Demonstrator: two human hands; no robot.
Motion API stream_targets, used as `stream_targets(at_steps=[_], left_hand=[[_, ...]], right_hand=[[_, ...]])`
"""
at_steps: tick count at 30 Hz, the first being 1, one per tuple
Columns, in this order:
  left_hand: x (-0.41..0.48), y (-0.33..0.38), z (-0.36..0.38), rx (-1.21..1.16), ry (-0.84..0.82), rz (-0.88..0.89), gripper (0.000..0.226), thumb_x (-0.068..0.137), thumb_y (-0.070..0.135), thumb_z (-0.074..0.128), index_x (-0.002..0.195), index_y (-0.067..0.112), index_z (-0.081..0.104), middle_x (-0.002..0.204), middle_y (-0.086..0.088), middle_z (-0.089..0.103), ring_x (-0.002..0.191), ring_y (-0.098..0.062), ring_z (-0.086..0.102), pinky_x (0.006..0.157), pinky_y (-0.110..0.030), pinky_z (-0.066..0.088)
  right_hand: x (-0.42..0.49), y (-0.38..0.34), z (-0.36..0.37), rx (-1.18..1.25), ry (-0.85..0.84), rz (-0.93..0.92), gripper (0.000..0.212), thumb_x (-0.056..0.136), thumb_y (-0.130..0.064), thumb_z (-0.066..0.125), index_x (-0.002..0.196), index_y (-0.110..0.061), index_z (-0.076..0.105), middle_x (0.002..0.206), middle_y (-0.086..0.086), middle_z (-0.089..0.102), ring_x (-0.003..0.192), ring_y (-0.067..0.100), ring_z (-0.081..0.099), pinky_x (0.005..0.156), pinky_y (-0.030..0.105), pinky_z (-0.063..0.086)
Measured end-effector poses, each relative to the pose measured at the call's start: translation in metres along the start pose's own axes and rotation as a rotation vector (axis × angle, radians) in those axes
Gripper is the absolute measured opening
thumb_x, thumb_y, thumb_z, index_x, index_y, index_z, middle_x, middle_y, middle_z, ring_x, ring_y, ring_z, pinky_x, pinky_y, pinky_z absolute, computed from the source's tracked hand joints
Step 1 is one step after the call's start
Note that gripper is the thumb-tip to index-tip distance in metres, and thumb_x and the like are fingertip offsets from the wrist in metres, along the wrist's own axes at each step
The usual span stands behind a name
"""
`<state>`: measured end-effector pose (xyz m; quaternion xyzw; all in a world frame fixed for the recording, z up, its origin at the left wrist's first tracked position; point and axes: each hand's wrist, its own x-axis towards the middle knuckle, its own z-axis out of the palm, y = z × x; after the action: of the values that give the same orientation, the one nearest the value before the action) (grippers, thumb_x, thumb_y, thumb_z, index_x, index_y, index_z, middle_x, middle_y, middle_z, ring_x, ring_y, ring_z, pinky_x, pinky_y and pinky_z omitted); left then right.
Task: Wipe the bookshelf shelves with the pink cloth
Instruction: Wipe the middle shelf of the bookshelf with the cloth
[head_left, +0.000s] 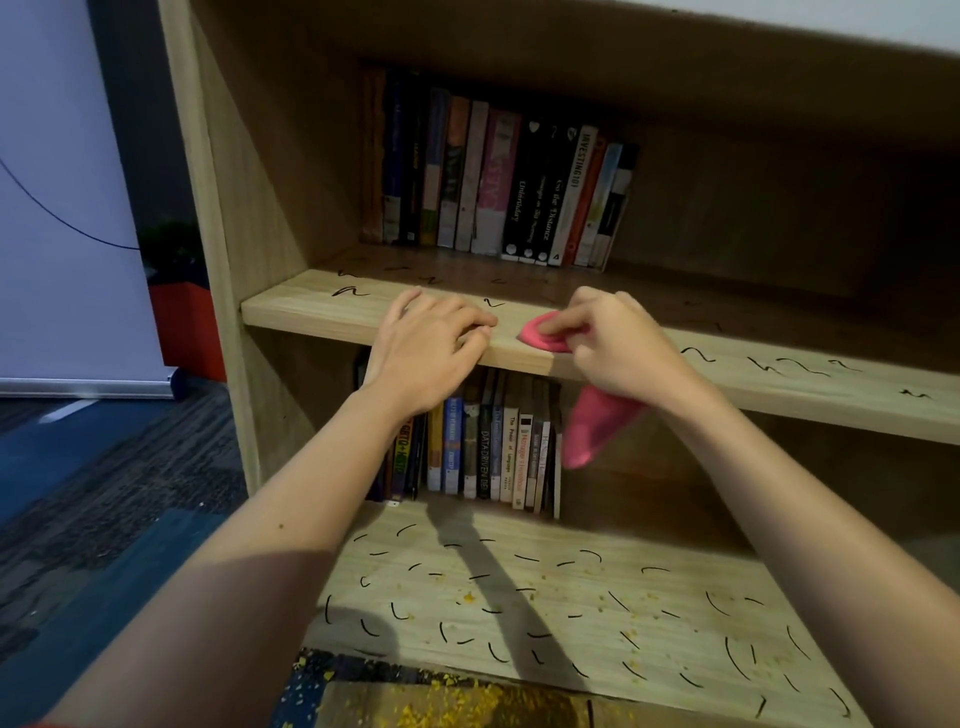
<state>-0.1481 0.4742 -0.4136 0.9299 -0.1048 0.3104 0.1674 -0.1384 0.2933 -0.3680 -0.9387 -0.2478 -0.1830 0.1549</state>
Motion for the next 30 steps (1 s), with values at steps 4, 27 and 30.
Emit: stream_targets(at_steps=[4,27,30], left_hand=[[0.0,0.0,0.001,0.008,-0.001,0.006,0.053,0.088,0.044,0.021,0.122,0.03,0.059,0.123,0.013,0.056,0.118,-0.007,0.043,0.107,-0.021,0.002],[0.002,0.004,-0.003,0.033,-0.049,-0.049,0.036,0.1,0.034,0.032,0.128,0.027,0.054,0.129,0.01,0.053,0.125,-0.008,0.039,0.111,-0.025,-0.001],[0.003,0.004,-0.002,0.045,-0.064,-0.057,0.038,0.1,0.035,0.03,0.13,0.027,0.052,0.131,0.008,0.051,0.127,-0.008,0.038,0.112,-0.028,0.0]], right_hand=[[0.008,0.006,-0.007,-0.011,0.005,0.088,0.034,0.088,-0.005,0.048,0.111,-0.018,0.069,0.094,-0.008,0.055,0.11,0.023,0.048,0.088,0.037,0.043],[0.003,0.004,-0.006,0.013,0.012,0.095,0.033,0.091,-0.007,0.048,0.115,-0.018,0.066,0.098,-0.003,0.05,0.11,0.023,0.042,0.094,0.039,0.04],[0.011,-0.005,0.003,-0.045,0.022,0.11,0.027,0.091,-0.015,0.052,0.113,-0.02,0.067,0.104,-0.003,0.052,0.112,0.026,0.041,0.089,0.038,0.039]])
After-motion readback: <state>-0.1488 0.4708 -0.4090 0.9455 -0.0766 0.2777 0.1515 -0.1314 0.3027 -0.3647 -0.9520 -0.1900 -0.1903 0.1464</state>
